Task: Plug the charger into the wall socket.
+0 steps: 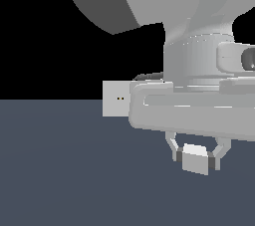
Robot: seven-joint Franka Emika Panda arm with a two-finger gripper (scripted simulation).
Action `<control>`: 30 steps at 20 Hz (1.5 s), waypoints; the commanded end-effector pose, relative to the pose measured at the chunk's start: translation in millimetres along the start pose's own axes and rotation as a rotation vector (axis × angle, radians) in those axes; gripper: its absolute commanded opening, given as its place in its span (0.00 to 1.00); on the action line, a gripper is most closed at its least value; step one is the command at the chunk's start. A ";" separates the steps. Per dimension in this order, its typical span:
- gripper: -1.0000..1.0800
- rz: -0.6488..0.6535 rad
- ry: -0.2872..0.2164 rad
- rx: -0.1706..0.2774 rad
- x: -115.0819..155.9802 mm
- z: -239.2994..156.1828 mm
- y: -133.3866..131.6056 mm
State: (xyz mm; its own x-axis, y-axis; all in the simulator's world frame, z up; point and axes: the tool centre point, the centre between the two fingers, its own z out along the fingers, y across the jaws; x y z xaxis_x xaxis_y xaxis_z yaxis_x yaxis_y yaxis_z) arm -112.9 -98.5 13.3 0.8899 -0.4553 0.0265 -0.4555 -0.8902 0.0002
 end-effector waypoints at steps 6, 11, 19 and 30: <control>0.00 -0.090 0.002 0.000 12.6 -16.4 -25.0; 0.00 -0.218 0.002 0.002 26.3 -39.4 -62.6; 0.00 -0.423 0.002 0.009 37.1 -74.9 -126.3; 0.00 -0.492 0.001 0.013 36.9 -85.9 -148.4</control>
State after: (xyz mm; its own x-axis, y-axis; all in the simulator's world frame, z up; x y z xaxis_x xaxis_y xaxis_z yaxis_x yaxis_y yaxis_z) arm -14.6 18.0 100.0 0.9994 0.0191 0.0279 0.0192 -0.9998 0.0000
